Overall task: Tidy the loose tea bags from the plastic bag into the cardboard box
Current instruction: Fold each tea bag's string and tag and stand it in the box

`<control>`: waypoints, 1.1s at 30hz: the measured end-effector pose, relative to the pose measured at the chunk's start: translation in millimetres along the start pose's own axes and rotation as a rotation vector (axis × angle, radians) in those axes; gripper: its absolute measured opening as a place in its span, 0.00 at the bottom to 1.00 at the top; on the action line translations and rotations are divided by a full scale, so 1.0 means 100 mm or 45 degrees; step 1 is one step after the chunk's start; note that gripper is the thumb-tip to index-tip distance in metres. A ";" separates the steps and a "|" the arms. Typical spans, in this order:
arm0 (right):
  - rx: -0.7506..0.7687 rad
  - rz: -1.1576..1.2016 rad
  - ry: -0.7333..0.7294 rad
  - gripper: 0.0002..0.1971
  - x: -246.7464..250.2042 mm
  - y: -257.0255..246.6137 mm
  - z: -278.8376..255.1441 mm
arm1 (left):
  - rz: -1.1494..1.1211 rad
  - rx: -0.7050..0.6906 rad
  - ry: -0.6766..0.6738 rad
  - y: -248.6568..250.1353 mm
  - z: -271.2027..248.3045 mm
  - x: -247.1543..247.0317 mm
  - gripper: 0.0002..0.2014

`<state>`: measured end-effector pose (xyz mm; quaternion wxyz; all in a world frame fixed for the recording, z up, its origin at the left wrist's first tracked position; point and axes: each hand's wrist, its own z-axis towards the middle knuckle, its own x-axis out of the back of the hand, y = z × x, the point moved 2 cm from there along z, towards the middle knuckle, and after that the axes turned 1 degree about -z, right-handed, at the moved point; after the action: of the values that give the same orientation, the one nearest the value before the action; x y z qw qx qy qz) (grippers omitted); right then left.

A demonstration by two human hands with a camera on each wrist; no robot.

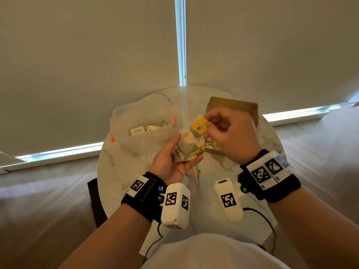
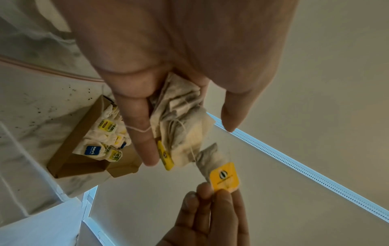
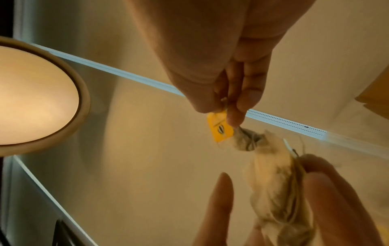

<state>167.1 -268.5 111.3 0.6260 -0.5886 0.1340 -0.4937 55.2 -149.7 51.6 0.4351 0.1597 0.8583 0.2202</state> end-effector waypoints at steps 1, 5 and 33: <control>-0.040 0.025 0.002 0.08 0.03 0.02 0.01 | -0.006 -0.013 0.007 -0.01 0.01 0.01 0.28; -0.068 0.019 -0.055 0.09 0.15 0.01 0.01 | 0.014 -0.056 0.005 -0.01 0.03 0.04 0.16; -0.108 -0.143 -0.051 0.03 -0.10 0.14 -0.11 | 0.038 -0.200 0.027 -0.05 0.04 0.00 0.27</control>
<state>160.6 -269.4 92.2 0.5744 -0.6309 0.1091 -0.5100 57.8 -153.1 46.5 0.4337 0.1354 0.8405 0.2952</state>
